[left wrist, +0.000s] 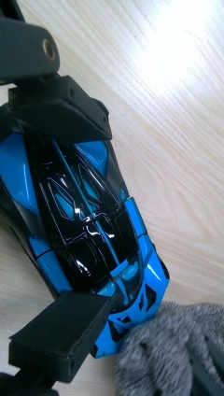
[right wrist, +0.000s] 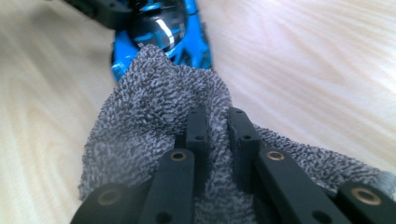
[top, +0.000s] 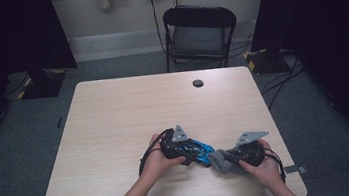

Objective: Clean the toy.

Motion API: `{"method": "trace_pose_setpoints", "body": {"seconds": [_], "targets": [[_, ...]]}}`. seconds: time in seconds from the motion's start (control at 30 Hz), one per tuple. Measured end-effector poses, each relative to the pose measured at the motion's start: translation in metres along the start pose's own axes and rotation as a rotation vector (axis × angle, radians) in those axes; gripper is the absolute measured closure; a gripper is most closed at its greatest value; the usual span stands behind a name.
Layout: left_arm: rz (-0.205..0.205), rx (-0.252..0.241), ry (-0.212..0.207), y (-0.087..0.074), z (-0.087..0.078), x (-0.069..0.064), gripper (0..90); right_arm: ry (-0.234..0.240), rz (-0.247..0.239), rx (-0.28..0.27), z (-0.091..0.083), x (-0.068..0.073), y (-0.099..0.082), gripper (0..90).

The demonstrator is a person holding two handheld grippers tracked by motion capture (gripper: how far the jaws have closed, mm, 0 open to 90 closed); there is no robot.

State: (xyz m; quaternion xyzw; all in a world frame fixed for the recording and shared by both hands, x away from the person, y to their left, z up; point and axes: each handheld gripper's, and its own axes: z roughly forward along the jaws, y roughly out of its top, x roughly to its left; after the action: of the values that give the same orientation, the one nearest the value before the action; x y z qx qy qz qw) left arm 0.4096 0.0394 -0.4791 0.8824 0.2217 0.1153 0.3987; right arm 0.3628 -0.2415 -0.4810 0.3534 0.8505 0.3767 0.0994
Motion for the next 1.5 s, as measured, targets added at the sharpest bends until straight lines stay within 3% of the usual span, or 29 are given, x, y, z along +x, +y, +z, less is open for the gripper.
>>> {"method": "trace_pose_setpoints", "body": {"seconds": [0.5, 0.67, 0.8, 0.93, 1.03, 1.17, 1.5], "targets": [[0.001, -0.005, -0.001, -0.001, 0.0, 0.0, 16.9, -0.068, 0.043, -0.012, 0.006, -0.018, 0.01, 81.9], [0.0, -0.007, -0.001, -0.001, 0.0, 0.0, 16.9, -0.038, 0.032, -0.036, -0.003, -0.011, 0.011, 81.9], [-0.001, -0.01, -0.003, -0.001, 0.0, 0.0, 16.9, 0.024, 0.012, -0.054, -0.011, 0.002, 0.011, 81.9], [-0.001, -0.008, -0.003, -0.001, 0.0, 0.0, 16.8, 0.093, -0.017, -0.039, -0.01, 0.02, 0.01, 81.8], [0.0, -0.01, -0.002, -0.001, 0.0, 0.0, 16.8, 0.119, -0.036, -0.013, -0.004, 0.029, 0.007, 81.8], [-0.003, -0.022, 0.001, -0.002, 0.0, -0.001, 16.6, 0.123, -0.018, 0.011, 0.005, 0.028, 0.002, 81.7], [-0.003, -0.026, 0.003, -0.003, 0.0, -0.001, 16.6, 0.094, 0.009, 0.005, 0.005, 0.018, 0.002, 81.7]]}}
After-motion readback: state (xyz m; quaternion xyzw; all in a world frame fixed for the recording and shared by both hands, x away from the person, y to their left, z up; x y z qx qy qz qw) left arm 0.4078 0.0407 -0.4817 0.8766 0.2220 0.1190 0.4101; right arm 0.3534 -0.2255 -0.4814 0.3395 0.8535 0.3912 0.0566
